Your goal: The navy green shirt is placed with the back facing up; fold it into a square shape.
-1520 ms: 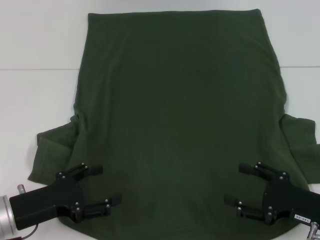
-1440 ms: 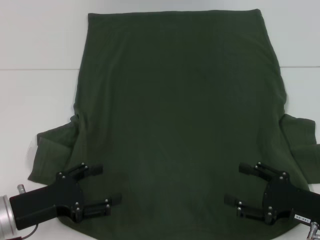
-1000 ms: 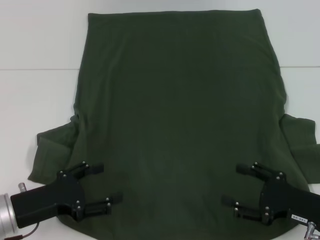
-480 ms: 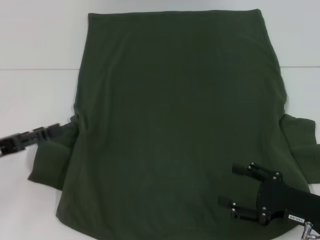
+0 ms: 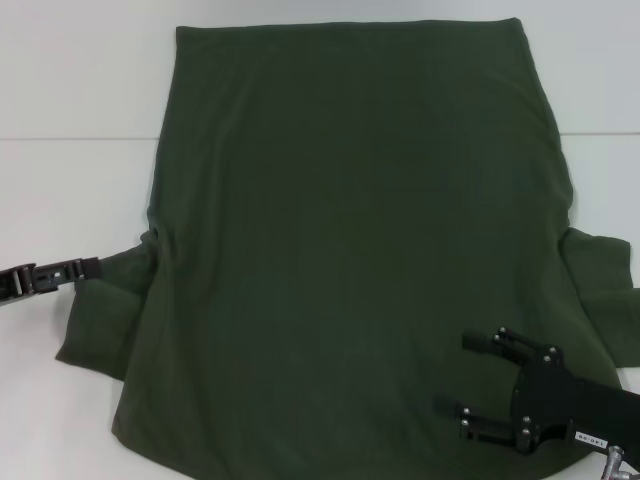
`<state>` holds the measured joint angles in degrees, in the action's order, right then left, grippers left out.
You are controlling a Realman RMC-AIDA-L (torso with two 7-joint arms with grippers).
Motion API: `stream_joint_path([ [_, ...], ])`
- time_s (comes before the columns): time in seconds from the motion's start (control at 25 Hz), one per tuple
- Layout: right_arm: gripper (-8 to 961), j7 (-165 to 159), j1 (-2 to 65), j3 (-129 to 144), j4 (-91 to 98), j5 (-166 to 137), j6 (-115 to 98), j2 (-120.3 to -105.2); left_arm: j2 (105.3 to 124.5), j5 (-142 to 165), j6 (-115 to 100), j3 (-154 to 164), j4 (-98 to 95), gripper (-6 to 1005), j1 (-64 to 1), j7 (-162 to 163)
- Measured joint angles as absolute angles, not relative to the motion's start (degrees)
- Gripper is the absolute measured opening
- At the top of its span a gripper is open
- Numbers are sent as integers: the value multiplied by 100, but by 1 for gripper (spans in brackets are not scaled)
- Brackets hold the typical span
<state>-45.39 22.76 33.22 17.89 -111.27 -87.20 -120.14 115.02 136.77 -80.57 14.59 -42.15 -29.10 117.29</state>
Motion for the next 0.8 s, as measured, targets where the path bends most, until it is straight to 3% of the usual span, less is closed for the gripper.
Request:
stream_joint_path([
  [0.8, 899, -4570, 2319, 3322, 1784, -11127, -8726, -12014, 11587, 13796, -7718, 2160, -3979, 880, -2980, 11703],
])
